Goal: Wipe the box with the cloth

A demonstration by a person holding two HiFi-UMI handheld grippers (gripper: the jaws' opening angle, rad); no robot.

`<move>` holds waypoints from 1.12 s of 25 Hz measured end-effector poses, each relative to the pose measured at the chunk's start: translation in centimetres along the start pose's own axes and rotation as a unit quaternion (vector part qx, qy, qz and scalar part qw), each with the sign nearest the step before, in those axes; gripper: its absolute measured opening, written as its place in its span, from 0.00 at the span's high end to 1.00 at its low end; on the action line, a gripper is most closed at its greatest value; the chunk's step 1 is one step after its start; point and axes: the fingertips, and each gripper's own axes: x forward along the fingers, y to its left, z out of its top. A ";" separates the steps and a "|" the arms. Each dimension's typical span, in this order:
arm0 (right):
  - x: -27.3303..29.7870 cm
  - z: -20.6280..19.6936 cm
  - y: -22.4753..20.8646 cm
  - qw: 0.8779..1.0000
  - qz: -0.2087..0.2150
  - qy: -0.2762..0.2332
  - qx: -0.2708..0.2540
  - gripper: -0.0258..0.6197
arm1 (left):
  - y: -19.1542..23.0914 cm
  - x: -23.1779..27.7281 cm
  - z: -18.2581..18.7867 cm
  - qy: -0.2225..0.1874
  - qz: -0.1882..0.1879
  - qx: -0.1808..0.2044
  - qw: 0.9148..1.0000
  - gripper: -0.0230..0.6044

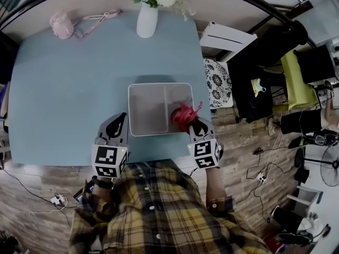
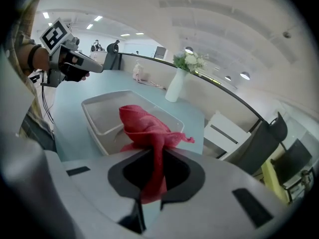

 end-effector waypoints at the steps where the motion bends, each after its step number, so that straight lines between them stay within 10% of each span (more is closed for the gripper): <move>1: -0.1 -0.1 -0.1 1.000 -0.002 0.000 -0.001 0.89 | -0.1 0.1 0.1 -0.001 -0.001 0.001 1.000 0.97; 17: -2.1 -3.6 -3.5 0.997 -0.059 0.040 0.028 0.89 | -0.7 0.9 1.0 -0.010 -0.014 0.010 1.000 0.97; 28: -3.2 2.1 -4.1 0.997 -0.068 -0.029 0.019 0.89 | 0.2 0.2 1.6 -0.020 -0.006 0.010 1.000 0.97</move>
